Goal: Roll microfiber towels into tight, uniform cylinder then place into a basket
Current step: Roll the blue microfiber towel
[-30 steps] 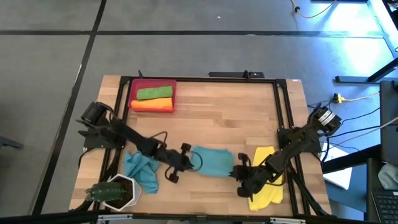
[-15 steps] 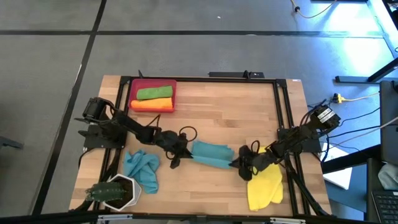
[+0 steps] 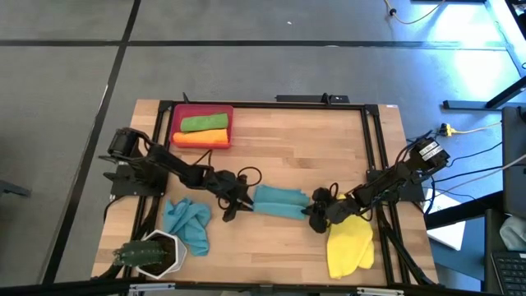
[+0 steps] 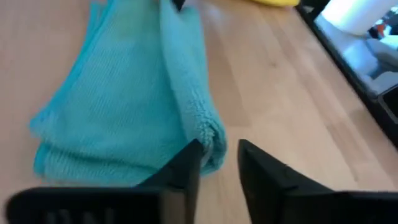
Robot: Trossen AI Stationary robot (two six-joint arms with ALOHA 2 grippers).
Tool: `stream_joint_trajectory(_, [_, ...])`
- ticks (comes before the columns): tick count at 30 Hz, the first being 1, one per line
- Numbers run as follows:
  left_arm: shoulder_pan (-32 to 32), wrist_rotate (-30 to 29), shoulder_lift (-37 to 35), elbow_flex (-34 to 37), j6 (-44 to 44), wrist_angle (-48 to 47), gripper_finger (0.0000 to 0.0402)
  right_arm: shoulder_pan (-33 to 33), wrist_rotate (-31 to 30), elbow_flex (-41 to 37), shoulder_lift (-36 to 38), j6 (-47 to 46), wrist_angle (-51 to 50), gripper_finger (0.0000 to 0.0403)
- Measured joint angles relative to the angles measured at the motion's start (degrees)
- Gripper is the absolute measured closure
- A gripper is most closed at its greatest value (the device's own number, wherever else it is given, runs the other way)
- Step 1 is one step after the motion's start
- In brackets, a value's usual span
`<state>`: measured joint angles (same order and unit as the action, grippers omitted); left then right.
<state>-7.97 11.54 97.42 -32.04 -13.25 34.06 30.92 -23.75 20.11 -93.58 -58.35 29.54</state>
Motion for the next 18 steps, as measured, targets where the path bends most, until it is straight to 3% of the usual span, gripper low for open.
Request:
stream_joint_trajectory(4, [0.0,-1.15,-3.21,-0.99,3.33,-2.44,0.0251,0.0,0.22,0.77,-0.03,-0.61,-1.05,0.04])
stream_joint_trajectory(11, [-3.74,-10.67,-9.18,-2.77,12.33,-2.58,0.0197,-0.02,0.22,0.84,-0.04,-1.63,-1.93,0.0398])
stream_joint_trajectory(18, [-10.75,-17.96,-1.33,-8.82,18.44,-2.6,0.0191,-0.04,-0.29,0.81,-0.11,-1.59,-1.92,0.0396])
